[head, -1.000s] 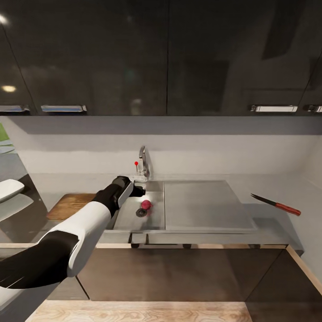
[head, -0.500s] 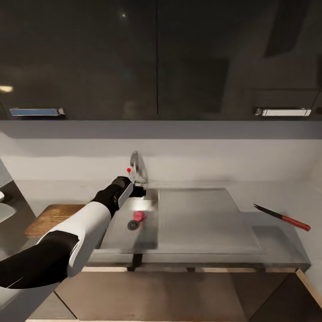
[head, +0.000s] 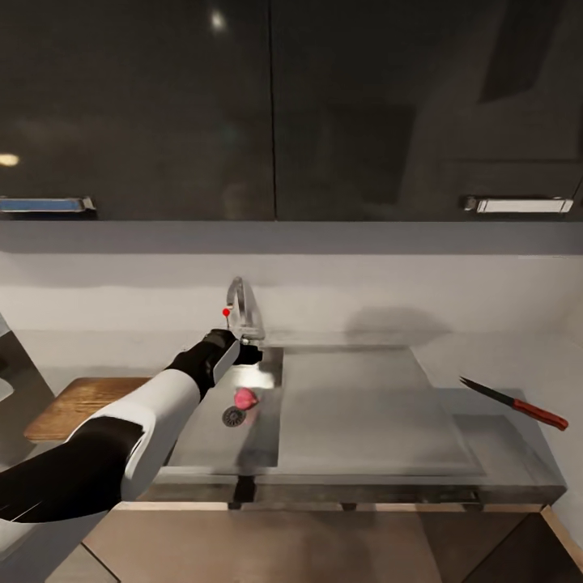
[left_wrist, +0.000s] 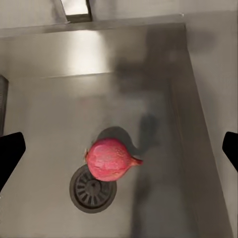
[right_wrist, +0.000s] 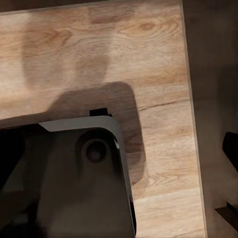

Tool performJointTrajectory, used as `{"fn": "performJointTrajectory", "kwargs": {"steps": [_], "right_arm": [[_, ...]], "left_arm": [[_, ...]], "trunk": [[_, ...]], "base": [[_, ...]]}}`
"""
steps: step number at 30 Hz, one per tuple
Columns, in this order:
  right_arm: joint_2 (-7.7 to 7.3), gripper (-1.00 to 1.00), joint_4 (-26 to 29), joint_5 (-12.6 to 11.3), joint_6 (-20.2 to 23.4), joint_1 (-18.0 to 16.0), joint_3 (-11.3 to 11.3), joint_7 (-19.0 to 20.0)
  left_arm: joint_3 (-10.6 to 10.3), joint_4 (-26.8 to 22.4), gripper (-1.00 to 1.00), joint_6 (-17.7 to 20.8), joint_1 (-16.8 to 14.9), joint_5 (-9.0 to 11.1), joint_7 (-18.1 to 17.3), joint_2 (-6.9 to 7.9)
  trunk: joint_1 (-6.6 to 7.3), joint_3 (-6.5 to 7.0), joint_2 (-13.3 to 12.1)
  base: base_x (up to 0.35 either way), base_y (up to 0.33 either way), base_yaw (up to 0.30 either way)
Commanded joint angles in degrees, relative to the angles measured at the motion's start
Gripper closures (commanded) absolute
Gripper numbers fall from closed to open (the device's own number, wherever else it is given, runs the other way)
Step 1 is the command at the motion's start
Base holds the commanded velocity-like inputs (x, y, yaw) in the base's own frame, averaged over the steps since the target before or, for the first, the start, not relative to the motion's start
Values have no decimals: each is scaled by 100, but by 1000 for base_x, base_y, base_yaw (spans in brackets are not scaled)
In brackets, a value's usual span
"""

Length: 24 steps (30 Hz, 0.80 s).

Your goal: In the kitchen, take the Vidalia onion out of the sink, dice it on the chopping board with the paring knife, put the diced onion into the bowl on the countertop, then place both the paring knife and the chopping board into the sink.

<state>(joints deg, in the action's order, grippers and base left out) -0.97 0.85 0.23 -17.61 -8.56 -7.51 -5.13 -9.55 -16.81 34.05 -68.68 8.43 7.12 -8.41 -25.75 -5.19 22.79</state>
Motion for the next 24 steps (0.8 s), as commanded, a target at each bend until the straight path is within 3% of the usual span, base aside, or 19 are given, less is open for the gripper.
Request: {"fn": "performJointTrajectory", "kwargs": {"steps": [1, 14, 24], "right_arm": [[0, -100, -6, 2, -24, -5, -31, 1], [9, -100, -6, 3, -23, -5, -23, -6], [9, -100, -6, -3, -23, -5, -23, -2]], "left_arm": [[-35, 55, -100, 8, -5, 59, 42, 9], [-31, 696, -100, -335, -5, 44, 71, 76], [-37, 770, -100, -362, -5, 44, 71, 72]], "trunk": [[-3, -17, 13], [-3, -85, 13], [-3, -155, 13]], "base": [[2, -1, 0], [0, 0, 0], [0, 0, 0]]}}
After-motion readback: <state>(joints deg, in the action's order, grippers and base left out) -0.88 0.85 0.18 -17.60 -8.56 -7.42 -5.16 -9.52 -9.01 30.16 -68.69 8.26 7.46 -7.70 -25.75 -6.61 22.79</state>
